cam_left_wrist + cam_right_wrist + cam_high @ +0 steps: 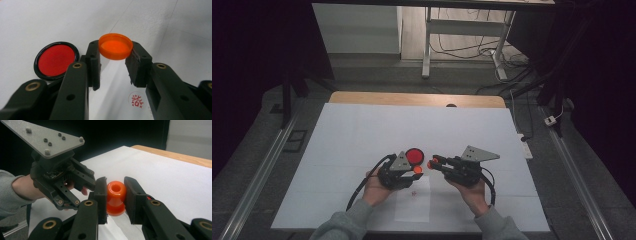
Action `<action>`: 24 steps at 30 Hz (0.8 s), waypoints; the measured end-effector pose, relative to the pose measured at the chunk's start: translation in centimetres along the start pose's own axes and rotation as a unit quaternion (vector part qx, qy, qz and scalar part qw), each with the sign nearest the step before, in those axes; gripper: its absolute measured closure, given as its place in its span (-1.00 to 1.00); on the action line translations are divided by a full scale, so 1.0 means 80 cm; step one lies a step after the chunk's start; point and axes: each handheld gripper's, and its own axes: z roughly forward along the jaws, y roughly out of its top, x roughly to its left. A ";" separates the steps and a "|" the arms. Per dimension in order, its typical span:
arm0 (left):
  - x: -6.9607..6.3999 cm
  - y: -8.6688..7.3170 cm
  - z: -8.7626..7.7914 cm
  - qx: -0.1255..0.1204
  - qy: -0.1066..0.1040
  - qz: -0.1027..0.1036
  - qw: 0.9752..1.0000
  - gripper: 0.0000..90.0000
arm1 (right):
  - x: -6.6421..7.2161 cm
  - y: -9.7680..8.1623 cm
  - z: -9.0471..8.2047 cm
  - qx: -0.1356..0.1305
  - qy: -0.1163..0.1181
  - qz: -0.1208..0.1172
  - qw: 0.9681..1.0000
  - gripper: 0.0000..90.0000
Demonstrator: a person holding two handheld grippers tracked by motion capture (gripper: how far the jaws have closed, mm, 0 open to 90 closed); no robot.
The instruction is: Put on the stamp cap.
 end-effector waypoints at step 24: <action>-0.006 0.000 0.002 0.002 -0.003 0.007 1.000 0.45 | 0.014 -0.006 0.026 0.019 0.028 -0.004 0.999 0.63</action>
